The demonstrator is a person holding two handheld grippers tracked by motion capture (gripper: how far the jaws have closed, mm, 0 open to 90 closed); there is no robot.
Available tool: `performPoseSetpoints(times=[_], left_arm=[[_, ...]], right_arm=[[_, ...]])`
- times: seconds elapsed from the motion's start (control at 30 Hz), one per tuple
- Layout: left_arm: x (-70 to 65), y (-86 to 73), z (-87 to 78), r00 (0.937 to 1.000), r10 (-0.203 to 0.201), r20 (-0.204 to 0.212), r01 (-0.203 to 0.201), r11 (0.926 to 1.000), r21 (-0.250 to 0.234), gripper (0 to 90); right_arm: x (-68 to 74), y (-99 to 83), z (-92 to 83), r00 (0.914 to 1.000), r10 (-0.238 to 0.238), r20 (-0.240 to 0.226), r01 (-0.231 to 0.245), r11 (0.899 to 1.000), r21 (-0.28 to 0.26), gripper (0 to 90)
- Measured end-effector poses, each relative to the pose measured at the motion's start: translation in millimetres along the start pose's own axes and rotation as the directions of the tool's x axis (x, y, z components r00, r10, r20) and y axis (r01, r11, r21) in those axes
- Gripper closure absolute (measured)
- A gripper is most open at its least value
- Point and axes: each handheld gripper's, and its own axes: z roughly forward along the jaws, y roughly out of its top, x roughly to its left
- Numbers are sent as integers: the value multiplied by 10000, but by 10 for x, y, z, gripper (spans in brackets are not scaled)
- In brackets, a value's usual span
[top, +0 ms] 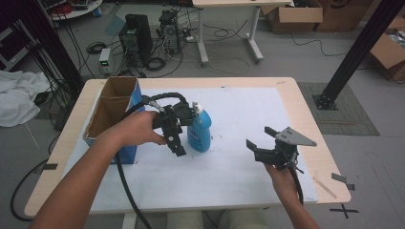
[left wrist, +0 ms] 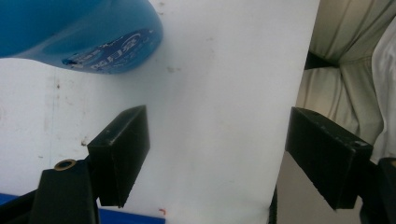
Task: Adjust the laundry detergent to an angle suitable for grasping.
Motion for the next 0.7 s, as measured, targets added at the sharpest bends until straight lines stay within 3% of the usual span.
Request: performPoseSetpoints(times=[0.4,0.7], left_arm=[[9,-3,8,10000,3,36,-3,10000,9,226],[0,-28,-11,10000,29,-5,-29,10000,-20,226]], right_arm=[[314,98,305,9980,-308,-559,304,9995,-80,148],[512,110,565,9948,-182,-1006,180,9998,-23,148]])
